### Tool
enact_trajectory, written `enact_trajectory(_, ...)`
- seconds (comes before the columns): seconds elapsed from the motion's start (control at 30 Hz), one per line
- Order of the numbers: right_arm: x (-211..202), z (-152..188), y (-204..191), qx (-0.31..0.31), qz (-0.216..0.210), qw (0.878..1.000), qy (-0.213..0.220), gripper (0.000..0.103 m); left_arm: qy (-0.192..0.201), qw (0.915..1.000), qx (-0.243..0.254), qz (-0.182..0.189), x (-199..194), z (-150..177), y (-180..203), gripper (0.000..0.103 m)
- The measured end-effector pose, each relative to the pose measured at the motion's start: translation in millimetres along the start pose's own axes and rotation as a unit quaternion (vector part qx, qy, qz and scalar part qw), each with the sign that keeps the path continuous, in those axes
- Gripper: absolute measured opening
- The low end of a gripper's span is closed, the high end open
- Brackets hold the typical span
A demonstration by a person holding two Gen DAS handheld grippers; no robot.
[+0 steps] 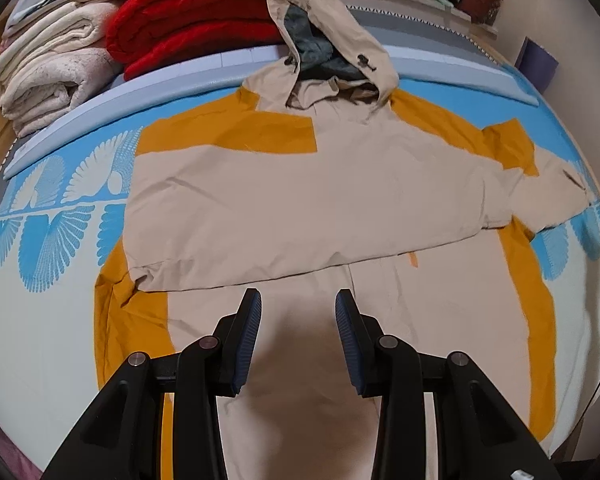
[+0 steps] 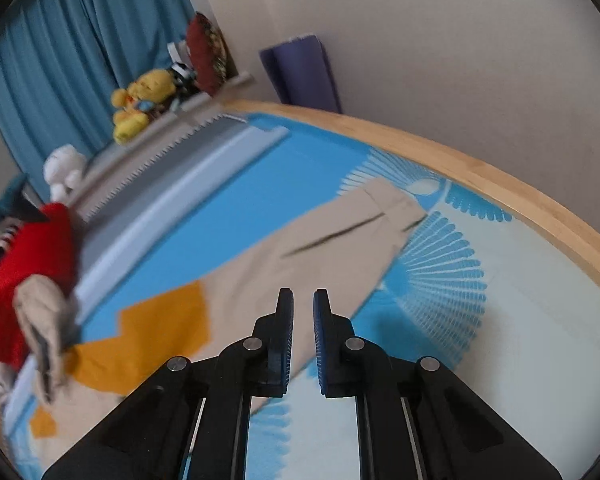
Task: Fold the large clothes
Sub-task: 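Grasp the other sleeve with the right tool and fold it across the body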
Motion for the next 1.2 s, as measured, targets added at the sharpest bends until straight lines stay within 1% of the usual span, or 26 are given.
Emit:
enact_trajectory(0.1, 37.8, 10.0, 18.7, 0.007, -0.002, 1.0, -0.03, 0.012, -0.009, 0.9999, 0.007, -0.004, 9.3, 4.1, 1.6, 0.035)
enact_trajectory(0.23, 74.9, 17.4, 40.2, 0.028, 0.008, 0.999, -0.045, 0.014, -0.014, 0.9997, 0.021, -0.006, 17.3, 6.7, 4.1, 0.036)
enact_trajectory(0.33, 100.8, 24.0, 47.9, 0.027, 0.016, 0.998, -0.062, 0.015, -0.015, 0.9994, 0.027, -0.011, 21.5, 6.2, 1.8, 0.036)
enact_trajectory(0.43, 124.0, 31.4, 51.4, 0.034, 0.015, 0.996, -0.082, 0.022, -0.017, 0.9995, 0.022, -0.012, 26.5, 4.4, -0.5, 0.036)
enact_trajectory(0.47, 132.0, 34.7, 54.6, 0.041, 0.024, 0.995, -0.088, 0.027, -0.018, 0.9995, 0.022, -0.012, 28.0, 3.9, 0.0, 0.036)
enact_trajectory(0.53, 142.0, 39.4, 61.9, 0.057, 0.038, 0.994, -0.089, 0.036, -0.021, 0.9995, 0.024, -0.01, 31.0, 3.8, 2.2, 0.036)
enact_trajectory(0.57, 146.2, 41.2, 65.7, 0.065, 0.045, 0.993, -0.09, 0.036, -0.022, 0.9994, 0.026, -0.008, 32.6, 3.8, 3.6, 0.036)
enact_trajectory(0.63, 150.3, 41.9, 70.2, 0.082, 0.051, 0.993, -0.074, 0.038, -0.025, 0.9993, 0.027, -0.004, 34.9, 3.3, 5.2, 0.036)
enact_trajectory(0.73, 157.0, 38.8, 66.8, 0.078, 0.062, 0.993, -0.067, 0.039, -0.021, 0.9994, 0.028, -0.005, 34.5, 1.4, 4.8, 0.036)
enact_trajectory(0.77, 158.9, 37.4, 65.3, 0.078, 0.063, 0.993, -0.066, 0.039, -0.021, 0.9994, 0.026, -0.005, 34.2, 0.7, 5.0, 0.036)
enact_trajectory(0.83, 161.1, 31.6, 60.0, 0.079, 0.061, 0.993, -0.063, 0.015, -0.019, 0.9996, 0.023, -0.005, 32.5, -1.2, 3.8, 0.036)
enact_trajectory(0.87, 160.3, 29.3, 57.4, 0.08, 0.06, 0.993, -0.06, 0.01, -0.018, 0.9996, 0.021, -0.004, 31.3, -2.4, 3.2, 0.036)
enact_trajectory(0.97, 145.6, 19.8, 39.6, 0.058, 0.062, 0.996, -0.033, 0.007, -0.007, 0.9999, 0.013, -0.001, 23.4, -8.1, 0.0, 0.036)
enact_trajectory(1.0, 134.9, 14.6, 27.5, 0.037, 0.059, 0.997, -0.016, 0.005, -0.003, 0.9999, 0.01, -0.001, 20.0, -10.4, -1.4, 0.036)
enact_trajectory(1.07, 112.6, 5.5, 9.0, 0.015, 0.051, 0.999, 0.01, 0.004, 0.005, 1.0, 0.0, 0.001, 12.3, -15.4, -6.8, 0.036)
enact_trajectory(1.1, 96.3, -0.8, -10.1, -0.006, 0.038, 0.999, 0.028, 0.004, 0.008, 1.0, -0.005, 0.002, 9.2, -17.6, -9.4, 0.036)
enact_trajectory(1.17, 69.2, -8.3, -43.0, -0.04, 0.014, 0.998, 0.05, 0.003, 0.014, 0.9997, -0.018, 0.005, 2.5, -22.5, -16.3, 0.036)
enact_trajectory(1.2, 52.6, -10.1, -67.0, -0.064, -0.002, 0.996, 0.061, 0.003, 0.016, 0.9996, -0.023, 0.006, 0.3, -24.0, -19.0, 0.036)
Point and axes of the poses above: each gripper's, at about its wrist camera, not at the fingertips, and x roughly the way its jaws point, y to its right, z to its underside, the point moved 1 cm from there along x, roughly the way its jaws point, and after that the axes turned 11 degrees about y, right-handed, at the moved point
